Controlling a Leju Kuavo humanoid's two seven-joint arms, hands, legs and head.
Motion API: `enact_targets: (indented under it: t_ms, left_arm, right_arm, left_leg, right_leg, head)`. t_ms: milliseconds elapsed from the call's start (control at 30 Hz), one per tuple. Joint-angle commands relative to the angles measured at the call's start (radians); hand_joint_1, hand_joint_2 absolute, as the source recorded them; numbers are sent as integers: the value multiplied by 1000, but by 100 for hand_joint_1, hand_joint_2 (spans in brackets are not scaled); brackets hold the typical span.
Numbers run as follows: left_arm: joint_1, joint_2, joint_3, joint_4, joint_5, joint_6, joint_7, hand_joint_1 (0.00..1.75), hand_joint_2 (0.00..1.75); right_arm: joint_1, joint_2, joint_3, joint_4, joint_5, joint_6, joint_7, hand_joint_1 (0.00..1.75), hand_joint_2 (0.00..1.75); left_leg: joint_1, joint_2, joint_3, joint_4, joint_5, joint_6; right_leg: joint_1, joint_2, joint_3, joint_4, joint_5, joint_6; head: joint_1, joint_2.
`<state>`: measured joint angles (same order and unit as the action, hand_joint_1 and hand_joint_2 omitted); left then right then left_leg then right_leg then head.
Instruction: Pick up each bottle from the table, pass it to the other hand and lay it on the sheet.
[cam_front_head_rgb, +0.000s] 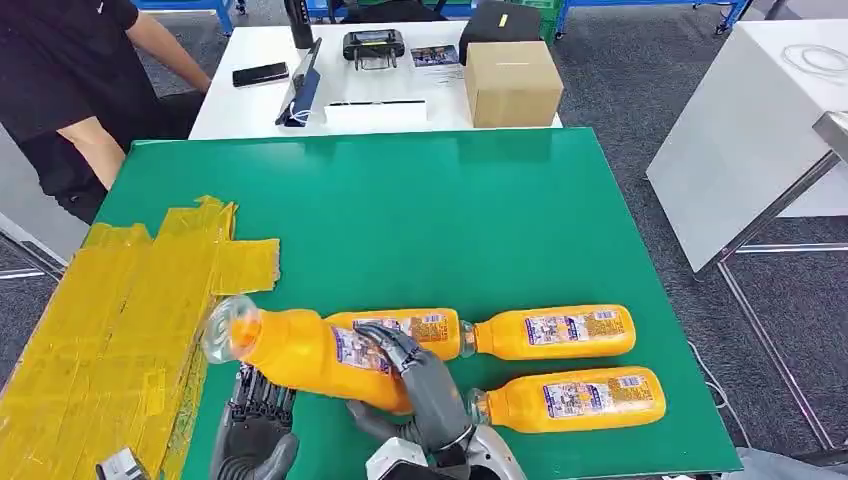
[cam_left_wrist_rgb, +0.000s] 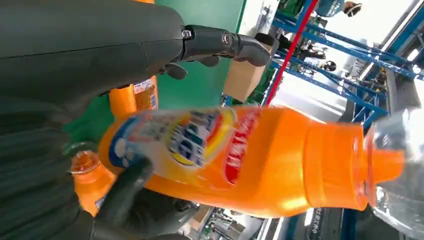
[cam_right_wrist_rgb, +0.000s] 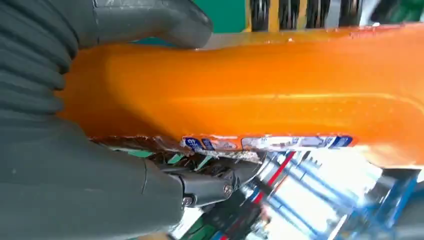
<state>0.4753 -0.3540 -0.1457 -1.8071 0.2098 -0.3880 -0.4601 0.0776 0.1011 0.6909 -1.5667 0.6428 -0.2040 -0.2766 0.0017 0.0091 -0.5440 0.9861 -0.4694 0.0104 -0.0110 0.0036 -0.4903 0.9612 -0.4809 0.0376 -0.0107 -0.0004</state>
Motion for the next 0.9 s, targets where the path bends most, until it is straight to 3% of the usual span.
enact_targets:
  t_ms: [33,533,833,867,900]
  left_arm:
    - [-9,5,3,38,-4,46,-9,0,175]
    - [-9,5,3,38,-4,46,-9,0,175]
    - [-32,5,24,56,-3,120,-32,0,175]
    - [-33,5,25,57,3,125,-35,175,175]
    - [-34,5,26,57,4,126,-36,175,175]
  right_arm:
    - [-57,74,192,227,48,67,-10,175,175]
    - [-57,74,192,227,48,67,-10,175,175]
    - [-100,93,295,362,72,125,-57,175,175]
    - [-103,96,299,373,72,125,-59,175,175]
    - [-104,97,298,375,72,124,-60,175,175]
  left_leg:
    - [1,1,2,-1,0,-1]
    - [2,-1,2,-1,0,-1]
    - [1,-2,2,-2,0,-1]
    - [1,-1,2,-2,0,-1]
    - [2,-2,3,-2,0,-1]
  right_leg:
    - [1,1,2,-1,0,-1]
    - [2,-2,2,-2,0,-2]
    - [1,-3,3,-3,0,-2]
    - [1,-2,2,-2,0,-1]
    - [2,-3,3,-3,0,-2]
  head:
    - [1,0]
    - [0,0]
    - [1,0]
    - [1,0]
    - [0,0]
